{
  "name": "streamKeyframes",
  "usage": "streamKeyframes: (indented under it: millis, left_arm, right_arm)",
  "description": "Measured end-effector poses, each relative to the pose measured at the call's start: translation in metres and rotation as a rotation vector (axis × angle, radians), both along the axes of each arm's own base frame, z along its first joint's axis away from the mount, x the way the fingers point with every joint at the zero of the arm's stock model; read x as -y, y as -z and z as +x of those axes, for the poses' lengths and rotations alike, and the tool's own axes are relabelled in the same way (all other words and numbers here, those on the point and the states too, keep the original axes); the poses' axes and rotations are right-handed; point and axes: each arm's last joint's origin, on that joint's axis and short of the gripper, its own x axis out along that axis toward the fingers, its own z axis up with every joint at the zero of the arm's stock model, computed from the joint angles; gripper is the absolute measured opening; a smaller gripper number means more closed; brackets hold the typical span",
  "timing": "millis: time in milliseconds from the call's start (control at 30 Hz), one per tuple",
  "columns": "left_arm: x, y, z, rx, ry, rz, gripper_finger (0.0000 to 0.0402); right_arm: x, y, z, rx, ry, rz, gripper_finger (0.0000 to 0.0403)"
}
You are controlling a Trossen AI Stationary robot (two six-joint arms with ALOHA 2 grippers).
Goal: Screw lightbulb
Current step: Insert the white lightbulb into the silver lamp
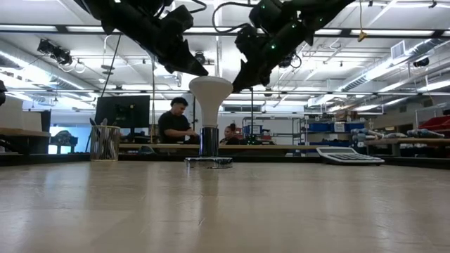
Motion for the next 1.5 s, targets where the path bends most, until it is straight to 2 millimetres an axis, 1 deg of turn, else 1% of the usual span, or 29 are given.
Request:
streamKeyframes:
  millis: [100,300,733,967,1100,1200,1300,1400,1500]
  left_arm:
    - [0.000,0.000,0.000,-0.003,-0.008,0.004,0.0000]
    - [0.000,0.001,-0.001,-0.012,-0.005,0.000,0.0000]
    - [-0.001,0.002,-0.001,-0.027,-0.041,0.020,0.0000]
    - [-0.001,0.003,-0.002,-0.037,-0.049,0.023,0.0000]
    - [-0.002,0.003,-0.002,-0.041,-0.062,0.030,0.0000]
    - [-0.002,0.003,-0.002,-0.037,-0.058,0.029,0.0000]
    - [-0.002,0.003,-0.001,-0.034,-0.051,0.026,0.0000]
    - [-0.002,0.003,-0.001,-0.034,-0.049,0.025,0.0000]
    - [-0.002,0.003,-0.001,-0.034,-0.048,0.024,0.0000]
  right_arm:
    - [-0.006,0.000,0.003,0.010,-0.044,0.019,0.0011]
    - [-0.015,0.000,0.005,0.005,-0.062,0.015,0.0007]
    - [-0.018,0.001,0.003,-0.028,-0.075,0.033,0.0008]
    - [-0.030,-0.001,0.005,-0.054,-0.126,0.031,0.0008]
    - [-0.037,-0.005,0.002,-0.059,-0.175,0.045,0.0008]
    - [-0.036,-0.009,-0.001,-0.054,-0.143,0.018,0.0008]
    - [-0.025,-0.016,-0.002,-0.007,-0.079,-0.024,0.0008]
    - [-0.015,-0.014,-0.001,0.011,-0.049,-0.034,0.0008]
    - [-0.010,-0.012,-0.002,0.009,-0.039,-0.029,0.0008]
